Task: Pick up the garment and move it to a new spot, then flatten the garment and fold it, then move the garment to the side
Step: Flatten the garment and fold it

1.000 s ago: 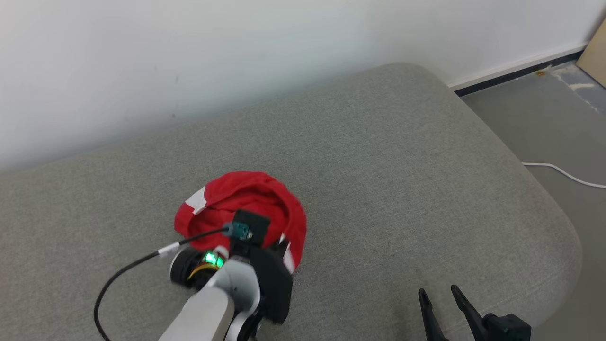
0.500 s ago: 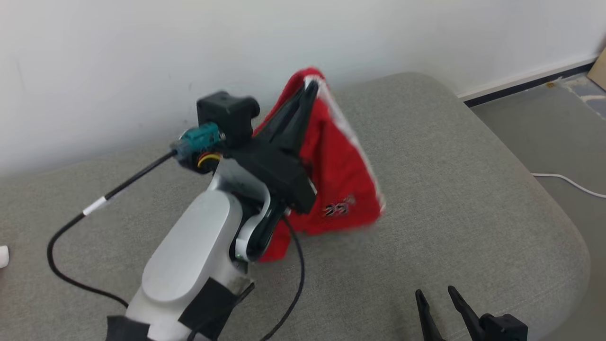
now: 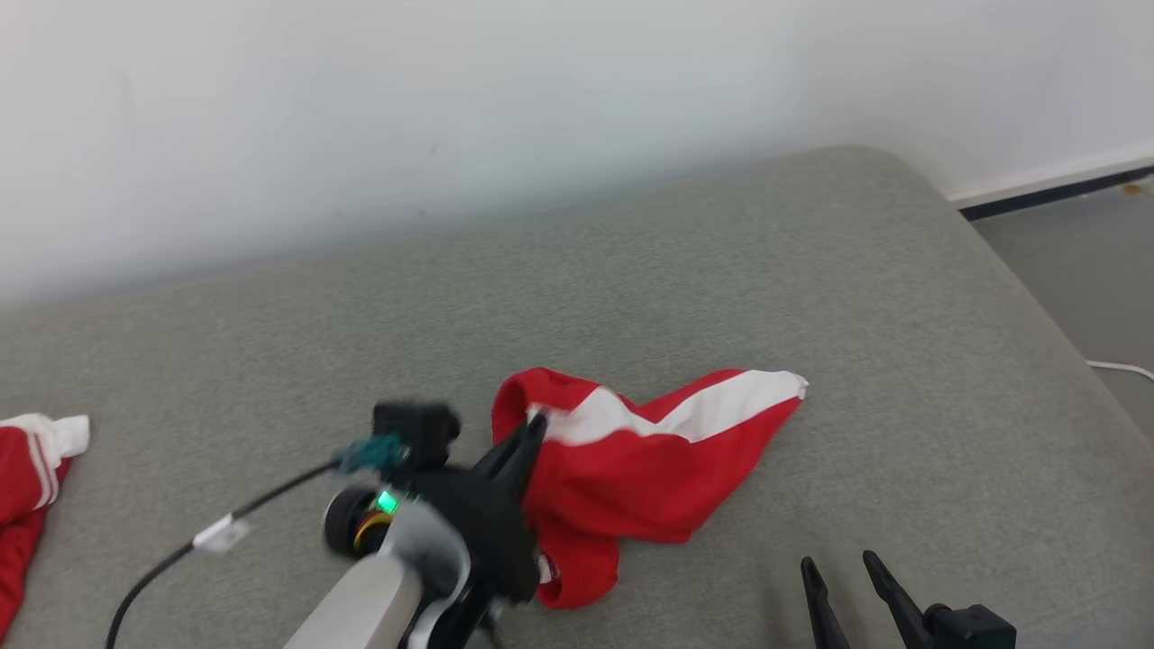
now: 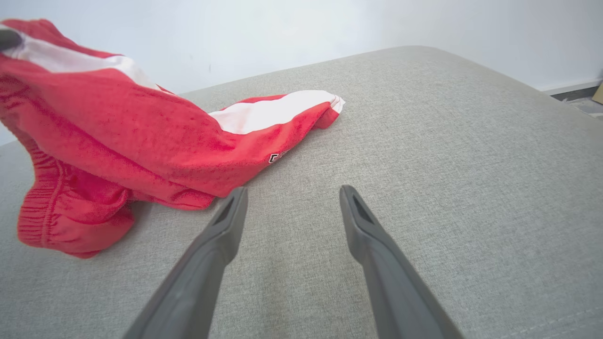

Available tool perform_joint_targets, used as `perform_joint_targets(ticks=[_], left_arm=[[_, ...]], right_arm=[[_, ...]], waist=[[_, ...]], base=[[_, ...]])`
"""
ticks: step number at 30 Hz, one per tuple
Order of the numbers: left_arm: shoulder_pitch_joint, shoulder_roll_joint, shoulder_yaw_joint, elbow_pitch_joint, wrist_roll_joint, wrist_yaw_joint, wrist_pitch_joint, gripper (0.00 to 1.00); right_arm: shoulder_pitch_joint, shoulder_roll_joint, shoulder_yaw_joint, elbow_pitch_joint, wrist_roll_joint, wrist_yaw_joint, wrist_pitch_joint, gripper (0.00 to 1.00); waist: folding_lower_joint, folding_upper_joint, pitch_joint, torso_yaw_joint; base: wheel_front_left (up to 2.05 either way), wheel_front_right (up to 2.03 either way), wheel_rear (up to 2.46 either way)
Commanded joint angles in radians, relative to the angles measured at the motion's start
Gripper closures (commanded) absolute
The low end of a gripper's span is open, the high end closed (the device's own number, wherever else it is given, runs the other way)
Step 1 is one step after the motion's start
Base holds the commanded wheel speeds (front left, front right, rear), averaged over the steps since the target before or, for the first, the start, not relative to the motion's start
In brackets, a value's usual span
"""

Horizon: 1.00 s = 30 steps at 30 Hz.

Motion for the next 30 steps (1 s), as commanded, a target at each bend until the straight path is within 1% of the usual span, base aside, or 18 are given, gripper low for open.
perform_joint_targets(ticks=[1, 4, 9, 13, 17, 23, 24, 25, 30], left_arm=[[0.041, 0.022, 0.004, -0.002, -0.014, 0.003, 0.003, 1.0], [0.111, 0.071, 0.008, -0.004, -0.007, 0.013, -0.003, 1.0], [0.184, 0.126, 0.013, -0.011, 0.005, 0.034, -0.017, 1.0], [0.209, 0.147, 0.027, -0.001, 0.01, 0.061, -0.039, 1.0], [0.227, 0.162, 0.045, 0.019, -0.005, 0.078, -0.044, 1.0], [0.272, 0.174, 0.071, 0.027, -0.03, 0.091, -0.063, 1.0], [0.28, 0.174, 0.072, 0.024, -0.031, 0.093, -0.068, 0.77], [0.288, 0.174, 0.075, 0.02, -0.032, 0.093, -0.081, 0.0], [0.325, 0.168, 0.087, 0.01, -0.039, 0.088, -0.135, 0.0]], right_arm=[[0.009, -0.007, -0.002, -0.005, 0.003, -0.002, 0.0, 0.0], [0.011, -0.009, 0.0, -0.01, 0.002, -0.002, 0.006, 0.0], [0.019, -0.006, 0.005, -0.017, 0.006, -0.002, 0.013, 0.0], [0.023, -0.001, 0.01, -0.023, 0.002, -0.002, 0.019, 0.0], [0.018, 0.0, 0.017, -0.028, 0.004, -0.002, 0.025, 0.0], [0.017, -0.01, 0.018, -0.03, 0.015, -0.002, 0.028, 0.0], [0.018, -0.01, 0.017, -0.029, 0.015, -0.002, 0.027, 0.0], [0.02, -0.01, 0.015, -0.029, 0.014, -0.002, 0.027, 0.0], [0.024, -0.008, 0.009, -0.029, 0.015, -0.002, 0.026, 0.0]], waist=[[0.0, 0.0, 0.004, 0.042], [0.0, 0.0, 0.002, 0.068], [0.0, 0.0, -0.004, 0.101], [0.0, 0.0, -0.008, 0.109], [0.0, 0.0, -0.011, 0.105], [0.0, 0.0, -0.016, 0.095], [0.0, 0.0, -0.017, 0.095], [0.0, 0.0, -0.019, 0.096], [0.0, 0.0, -0.027, 0.104]], base=[[0.0, 0.0, 0.0], [0.0, 0.0, 0.0], [0.0, 0.0, 0.0], [0.0, 0.0, 0.0], [0.0, 0.0, 0.0], [0.0, 0.0, 0.0], [0.0, 0.0, 0.0], [0.0, 0.0, 0.0], [0.0, 0.0, 0.0]])
